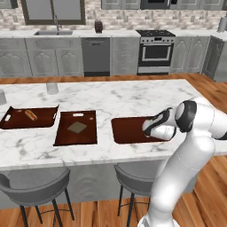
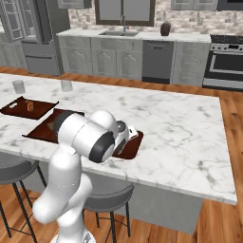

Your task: Take the donut and cupcake from the fridge and place them on the empty tray on the dining counter.

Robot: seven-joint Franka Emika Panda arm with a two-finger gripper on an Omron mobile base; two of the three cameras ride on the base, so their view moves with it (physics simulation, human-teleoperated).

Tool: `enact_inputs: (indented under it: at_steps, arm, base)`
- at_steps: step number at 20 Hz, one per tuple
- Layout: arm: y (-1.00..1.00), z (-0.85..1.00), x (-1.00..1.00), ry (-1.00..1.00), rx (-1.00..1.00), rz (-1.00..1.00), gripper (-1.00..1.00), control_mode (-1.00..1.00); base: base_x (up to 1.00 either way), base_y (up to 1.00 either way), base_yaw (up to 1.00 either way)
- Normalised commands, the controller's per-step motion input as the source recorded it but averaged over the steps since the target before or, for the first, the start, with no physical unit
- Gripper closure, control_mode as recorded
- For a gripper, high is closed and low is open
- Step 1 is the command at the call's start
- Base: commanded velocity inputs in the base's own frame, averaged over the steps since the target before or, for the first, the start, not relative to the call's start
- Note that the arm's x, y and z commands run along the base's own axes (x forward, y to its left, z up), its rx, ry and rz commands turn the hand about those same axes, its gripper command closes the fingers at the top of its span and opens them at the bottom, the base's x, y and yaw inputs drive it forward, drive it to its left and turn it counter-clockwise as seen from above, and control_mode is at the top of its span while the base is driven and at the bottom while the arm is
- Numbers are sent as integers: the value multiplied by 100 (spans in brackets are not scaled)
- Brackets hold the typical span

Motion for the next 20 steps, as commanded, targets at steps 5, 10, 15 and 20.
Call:
enact_inputs:
  at_steps: [5, 10, 15, 20]
  arm:
    - [-11, 33, -4, 0, 0, 1, -100, -100]
    - [-3, 79, -16, 0, 0, 4, -100, -100]
    - [-6, 100, -39, 0, -4, 13, -100, -100]
    - [-6, 100, -79, 2, -2, 19, -100, -100]
  base:
    - [0, 0, 0]
    - [0, 0, 0]
    - [0, 0, 0]
    - [0, 0, 0]
